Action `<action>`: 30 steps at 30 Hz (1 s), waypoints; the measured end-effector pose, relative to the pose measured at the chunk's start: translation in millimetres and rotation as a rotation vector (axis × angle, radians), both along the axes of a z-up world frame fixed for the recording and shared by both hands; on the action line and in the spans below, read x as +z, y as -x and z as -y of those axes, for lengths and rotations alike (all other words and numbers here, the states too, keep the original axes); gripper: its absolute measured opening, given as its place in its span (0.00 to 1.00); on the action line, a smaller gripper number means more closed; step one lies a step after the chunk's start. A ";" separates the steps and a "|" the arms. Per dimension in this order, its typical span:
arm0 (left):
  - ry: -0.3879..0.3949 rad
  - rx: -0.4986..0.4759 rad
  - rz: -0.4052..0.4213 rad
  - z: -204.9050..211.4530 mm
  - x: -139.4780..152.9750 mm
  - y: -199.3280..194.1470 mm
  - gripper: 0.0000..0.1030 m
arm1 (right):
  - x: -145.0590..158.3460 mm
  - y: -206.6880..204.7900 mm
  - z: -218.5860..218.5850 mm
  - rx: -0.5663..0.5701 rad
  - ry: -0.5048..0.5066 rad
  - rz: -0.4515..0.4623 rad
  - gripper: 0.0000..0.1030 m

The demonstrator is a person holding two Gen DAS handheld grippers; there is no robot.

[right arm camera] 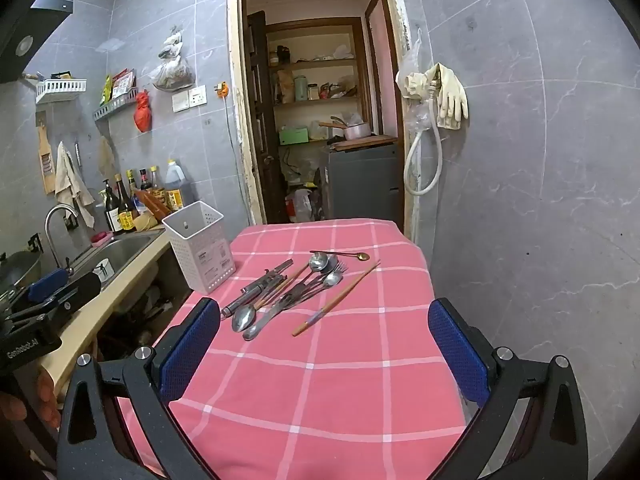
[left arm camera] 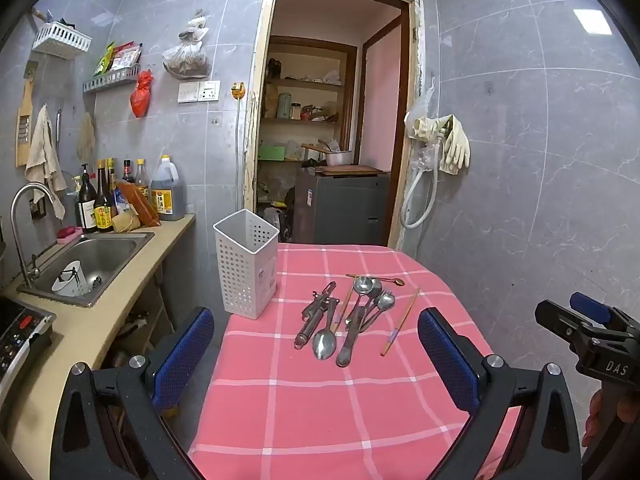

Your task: Organize utensils

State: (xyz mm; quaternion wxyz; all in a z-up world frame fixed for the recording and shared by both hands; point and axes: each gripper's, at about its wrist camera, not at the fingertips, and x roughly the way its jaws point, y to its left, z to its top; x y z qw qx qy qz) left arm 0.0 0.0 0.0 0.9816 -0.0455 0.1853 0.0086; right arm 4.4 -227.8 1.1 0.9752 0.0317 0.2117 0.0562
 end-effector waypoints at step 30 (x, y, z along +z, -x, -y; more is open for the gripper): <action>0.018 0.004 -0.007 -3.1 -2.8 -1.7 1.00 | -2.6 -1.6 -1.1 0.000 -0.001 -0.010 0.99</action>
